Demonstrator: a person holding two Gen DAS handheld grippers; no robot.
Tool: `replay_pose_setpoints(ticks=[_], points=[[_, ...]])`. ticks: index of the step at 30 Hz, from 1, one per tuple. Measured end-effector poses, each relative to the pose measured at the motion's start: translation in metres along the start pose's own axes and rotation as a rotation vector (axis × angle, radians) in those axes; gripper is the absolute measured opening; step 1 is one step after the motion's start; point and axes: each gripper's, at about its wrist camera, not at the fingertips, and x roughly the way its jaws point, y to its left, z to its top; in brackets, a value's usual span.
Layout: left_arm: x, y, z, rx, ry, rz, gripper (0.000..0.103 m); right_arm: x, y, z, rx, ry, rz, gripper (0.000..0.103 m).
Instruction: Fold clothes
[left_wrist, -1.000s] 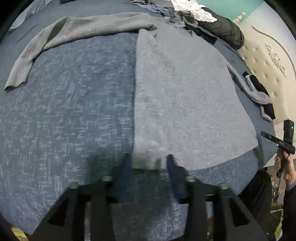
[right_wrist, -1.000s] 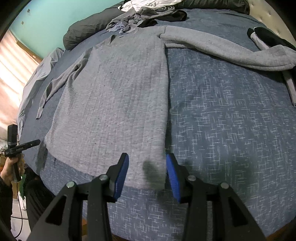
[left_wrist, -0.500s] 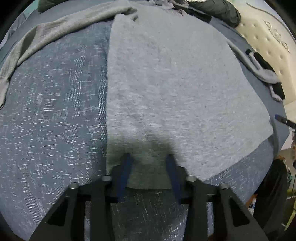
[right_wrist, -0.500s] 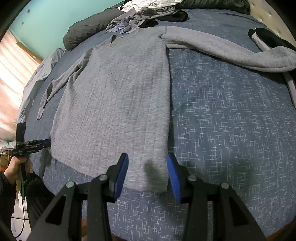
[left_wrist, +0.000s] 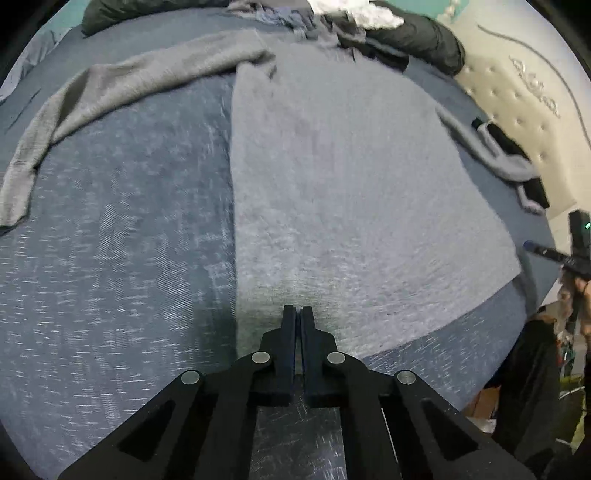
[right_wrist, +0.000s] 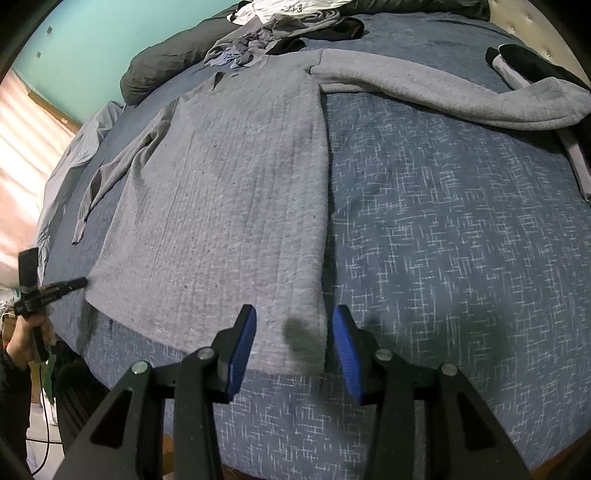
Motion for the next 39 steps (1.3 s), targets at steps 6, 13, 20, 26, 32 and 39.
replay_pose_setpoints(ticks=[6, 13, 20, 26, 32, 39], points=[[-0.041, 0.029, -0.013, -0.052, -0.065, -0.013, 0.002, 0.003, 0.003, 0.001, -0.002, 0.009, 0.003, 0.044], [-0.051, 0.03, -0.014, -0.065, -0.082, -0.012, 0.002, 0.02, 0.002, 0.0, 0.05, 0.061, 0.066, 0.054], [-0.04, 0.014, -0.007, -0.057, -0.069, -0.003, 0.002, 0.038, 0.009, -0.001, 0.067, 0.109, 0.074, 0.056], [-0.045, 0.033, -0.007, -0.1, -0.09, 0.02, 0.0, 0.041, 0.012, -0.005, 0.075, 0.107, 0.086, 0.056], [-0.05, 0.051, -0.006, -0.143, -0.111, 0.042, 0.0, 0.045, 0.026, -0.005, 0.029, 0.128, 0.09, 0.056], [-0.035, 0.042, -0.006, -0.149, -0.062, 0.002, 0.012, 0.053, 0.032, -0.009, 0.029, 0.141, 0.066, 0.04]])
